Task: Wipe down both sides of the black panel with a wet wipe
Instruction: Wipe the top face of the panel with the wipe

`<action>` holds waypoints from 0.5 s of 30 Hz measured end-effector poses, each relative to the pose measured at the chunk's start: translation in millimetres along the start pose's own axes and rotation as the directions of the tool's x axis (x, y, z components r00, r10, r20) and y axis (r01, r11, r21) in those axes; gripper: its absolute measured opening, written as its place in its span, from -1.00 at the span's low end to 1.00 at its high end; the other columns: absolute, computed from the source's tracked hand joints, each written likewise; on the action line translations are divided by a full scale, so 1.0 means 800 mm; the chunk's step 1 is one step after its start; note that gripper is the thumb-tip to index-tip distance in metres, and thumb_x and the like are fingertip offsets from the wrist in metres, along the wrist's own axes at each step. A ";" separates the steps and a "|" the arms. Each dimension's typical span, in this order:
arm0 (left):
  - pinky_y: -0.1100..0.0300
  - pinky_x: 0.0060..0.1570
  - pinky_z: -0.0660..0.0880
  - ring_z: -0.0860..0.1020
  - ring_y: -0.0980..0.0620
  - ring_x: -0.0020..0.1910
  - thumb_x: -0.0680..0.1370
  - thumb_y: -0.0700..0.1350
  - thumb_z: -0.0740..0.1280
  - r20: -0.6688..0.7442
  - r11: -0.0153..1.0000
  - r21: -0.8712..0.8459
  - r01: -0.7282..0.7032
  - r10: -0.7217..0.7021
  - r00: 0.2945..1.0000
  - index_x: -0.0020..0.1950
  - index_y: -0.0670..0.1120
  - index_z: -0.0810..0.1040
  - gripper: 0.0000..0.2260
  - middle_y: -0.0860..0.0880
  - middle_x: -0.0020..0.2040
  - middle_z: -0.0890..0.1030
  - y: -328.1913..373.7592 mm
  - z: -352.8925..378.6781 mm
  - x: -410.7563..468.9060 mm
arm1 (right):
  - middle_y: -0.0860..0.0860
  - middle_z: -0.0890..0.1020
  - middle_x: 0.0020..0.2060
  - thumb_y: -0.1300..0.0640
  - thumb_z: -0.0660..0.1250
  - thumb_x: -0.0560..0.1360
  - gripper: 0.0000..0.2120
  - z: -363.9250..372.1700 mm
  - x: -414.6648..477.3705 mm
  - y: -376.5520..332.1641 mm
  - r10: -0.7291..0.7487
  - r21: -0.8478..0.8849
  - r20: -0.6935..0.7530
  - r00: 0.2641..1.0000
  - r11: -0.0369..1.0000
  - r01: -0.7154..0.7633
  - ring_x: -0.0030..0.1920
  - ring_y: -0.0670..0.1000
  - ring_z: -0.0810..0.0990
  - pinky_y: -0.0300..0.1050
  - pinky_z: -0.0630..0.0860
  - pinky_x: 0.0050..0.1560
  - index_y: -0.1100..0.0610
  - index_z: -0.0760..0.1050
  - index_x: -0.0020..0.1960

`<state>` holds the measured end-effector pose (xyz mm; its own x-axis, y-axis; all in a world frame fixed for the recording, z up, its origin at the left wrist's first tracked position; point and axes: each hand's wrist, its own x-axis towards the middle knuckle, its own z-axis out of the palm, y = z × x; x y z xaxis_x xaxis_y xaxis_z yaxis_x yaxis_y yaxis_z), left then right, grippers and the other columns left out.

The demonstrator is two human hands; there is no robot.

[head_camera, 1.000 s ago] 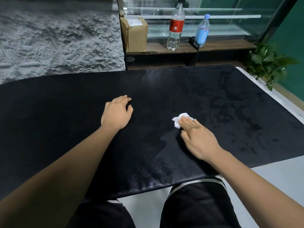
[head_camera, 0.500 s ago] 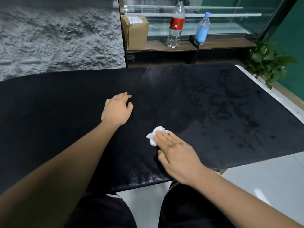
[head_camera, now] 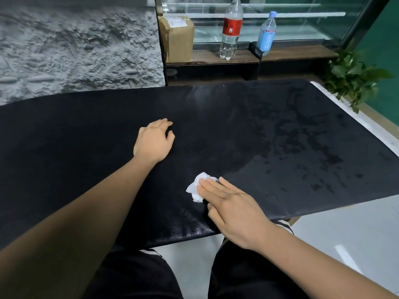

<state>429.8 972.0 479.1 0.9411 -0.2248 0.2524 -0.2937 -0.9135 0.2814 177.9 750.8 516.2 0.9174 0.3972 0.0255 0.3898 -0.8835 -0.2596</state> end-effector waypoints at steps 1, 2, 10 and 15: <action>0.00 0.47 0.27 0.33 0.08 0.57 0.70 0.07 0.16 -0.002 1.000 0.002 -0.002 0.002 1.000 0.51 0.06 0.49 -0.60 0.07 0.57 0.44 0.000 0.000 0.000 | -0.12 0.23 0.65 0.02 -0.01 0.67 -0.46 -0.002 -0.002 0.004 0.009 0.001 -0.004 1.000 1.000 -0.009 0.65 -0.20 0.06 -0.21 -0.17 0.64 -0.01 0.26 0.64; -0.01 0.47 0.28 0.33 0.08 0.57 0.70 0.07 0.16 -0.002 1.000 0.004 -0.004 0.004 1.000 0.51 0.06 0.49 -0.60 0.07 0.57 0.44 -0.001 -0.001 0.000 | -0.13 0.25 0.64 0.03 0.00 0.67 -0.47 -0.005 -0.004 0.008 0.020 0.002 -0.008 1.000 1.000 -0.020 0.64 -0.20 0.07 -0.21 -0.16 0.64 -0.01 0.28 0.62; 0.00 0.47 0.27 0.32 0.08 0.58 0.70 0.07 0.15 0.004 1.000 0.009 -0.002 0.002 1.000 0.52 0.06 0.48 -0.60 0.07 0.57 0.43 0.001 -0.002 -0.001 | -0.23 0.23 0.63 0.09 0.04 0.68 -0.52 -0.019 -0.013 0.061 0.159 0.000 -0.032 0.987 0.987 -0.159 0.62 -0.28 0.04 -0.23 -0.14 0.64 -0.09 0.31 0.59; 0.00 0.48 0.26 0.32 0.08 0.58 0.70 0.07 0.14 0.007 1.000 0.007 0.002 -0.002 1.000 0.53 0.06 0.48 -0.59 0.07 0.58 0.42 0.001 -0.002 -0.001 | -0.23 0.19 0.64 0.09 -0.01 0.67 -0.46 -0.017 -0.015 0.083 0.231 -0.015 -0.057 0.971 0.973 -0.232 0.61 -0.30 0.05 -0.17 -0.07 0.66 -0.09 0.25 0.64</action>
<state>428.6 971.7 481.0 0.9428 -0.2253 0.2456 -0.2908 -0.9162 0.2757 193.9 683.9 512.1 0.9857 0.1674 0.0201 0.1672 -0.9553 -0.2437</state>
